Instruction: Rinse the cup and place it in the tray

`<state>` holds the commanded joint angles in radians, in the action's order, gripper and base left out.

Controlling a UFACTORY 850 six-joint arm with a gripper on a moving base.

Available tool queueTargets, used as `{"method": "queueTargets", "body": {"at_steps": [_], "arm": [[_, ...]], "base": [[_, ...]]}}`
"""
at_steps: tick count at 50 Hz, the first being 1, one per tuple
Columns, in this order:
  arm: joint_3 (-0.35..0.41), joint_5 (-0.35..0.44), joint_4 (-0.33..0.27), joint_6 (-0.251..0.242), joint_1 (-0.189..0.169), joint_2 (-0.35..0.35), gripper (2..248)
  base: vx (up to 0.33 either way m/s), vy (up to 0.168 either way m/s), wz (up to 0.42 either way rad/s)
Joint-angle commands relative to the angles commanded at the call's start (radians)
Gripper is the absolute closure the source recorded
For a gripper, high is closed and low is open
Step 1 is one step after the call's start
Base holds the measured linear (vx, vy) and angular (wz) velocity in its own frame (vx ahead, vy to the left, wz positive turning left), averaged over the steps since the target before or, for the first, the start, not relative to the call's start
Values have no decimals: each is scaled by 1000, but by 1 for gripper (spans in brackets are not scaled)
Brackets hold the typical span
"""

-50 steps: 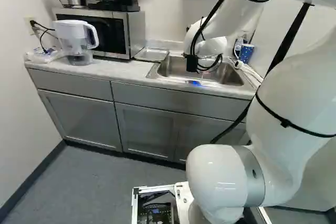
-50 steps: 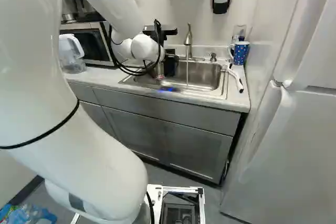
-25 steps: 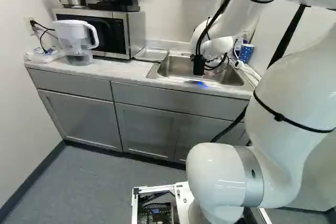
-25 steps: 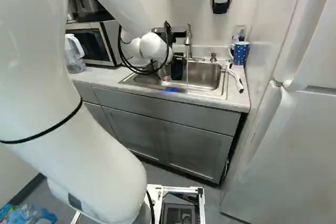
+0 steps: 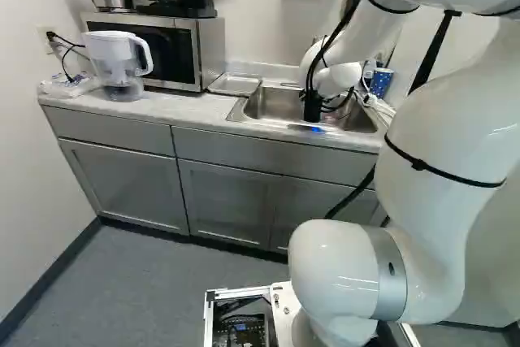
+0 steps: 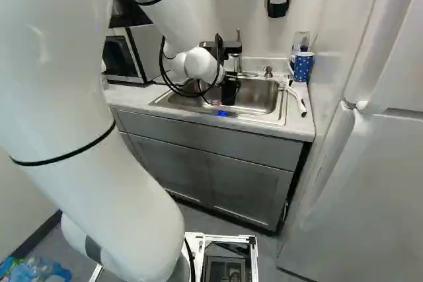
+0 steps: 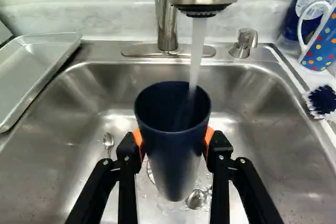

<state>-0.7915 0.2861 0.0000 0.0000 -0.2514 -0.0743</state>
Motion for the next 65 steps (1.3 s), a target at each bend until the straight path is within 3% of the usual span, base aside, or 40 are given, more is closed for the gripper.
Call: {"method": "queueTargets", "body": {"at_steps": [22,40,65], "arm": [[-38,71,0,0,-10,-84,125],[-39,151,0,0,-10,-85,125],[-39,151,0,0,-10,-85,125]], "base": [[0,0,0],[0,0,0],[0,0,0]]}}
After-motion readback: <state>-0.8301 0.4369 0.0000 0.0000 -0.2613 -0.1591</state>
